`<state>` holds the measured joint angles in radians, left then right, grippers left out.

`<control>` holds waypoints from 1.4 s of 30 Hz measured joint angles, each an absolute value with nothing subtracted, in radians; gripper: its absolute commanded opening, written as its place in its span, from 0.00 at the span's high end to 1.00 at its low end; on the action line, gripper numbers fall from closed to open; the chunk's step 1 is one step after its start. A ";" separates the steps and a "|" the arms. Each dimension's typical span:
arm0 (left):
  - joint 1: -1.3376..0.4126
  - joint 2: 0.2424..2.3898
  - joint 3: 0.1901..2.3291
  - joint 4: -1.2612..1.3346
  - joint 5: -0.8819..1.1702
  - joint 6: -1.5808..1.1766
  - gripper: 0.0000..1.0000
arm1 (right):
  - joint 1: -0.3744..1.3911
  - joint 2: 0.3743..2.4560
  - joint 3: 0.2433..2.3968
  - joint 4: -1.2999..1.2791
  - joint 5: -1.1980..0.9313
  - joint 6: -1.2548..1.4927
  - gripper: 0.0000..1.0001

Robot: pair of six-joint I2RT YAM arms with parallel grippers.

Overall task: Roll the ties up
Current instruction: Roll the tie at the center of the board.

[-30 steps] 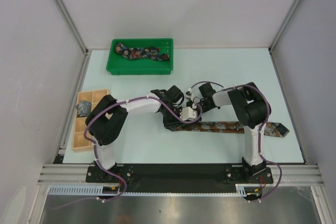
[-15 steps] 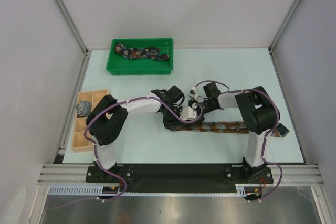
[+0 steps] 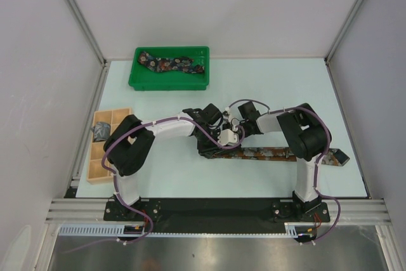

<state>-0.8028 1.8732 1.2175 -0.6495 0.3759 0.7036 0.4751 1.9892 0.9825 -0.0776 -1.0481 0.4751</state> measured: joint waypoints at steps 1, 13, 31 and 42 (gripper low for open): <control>-0.803 1.873 1.217 -0.649 0.376 0.702 0.69 | 0.478 1.991 0.984 -0.077 -1.048 0.472 0.98; -0.768 1.790 1.091 -0.478 0.442 0.633 0.20 | 0.445 2.041 1.008 -0.142 -1.085 0.368 1.00; -0.713 1.623 0.806 -0.027 0.619 0.490 0.10 | 0.414 2.072 1.024 -0.223 -1.093 0.279 1.00; -0.704 1.656 0.705 0.190 0.667 0.468 0.30 | 0.403 2.099 1.042 -0.249 -1.125 0.258 1.00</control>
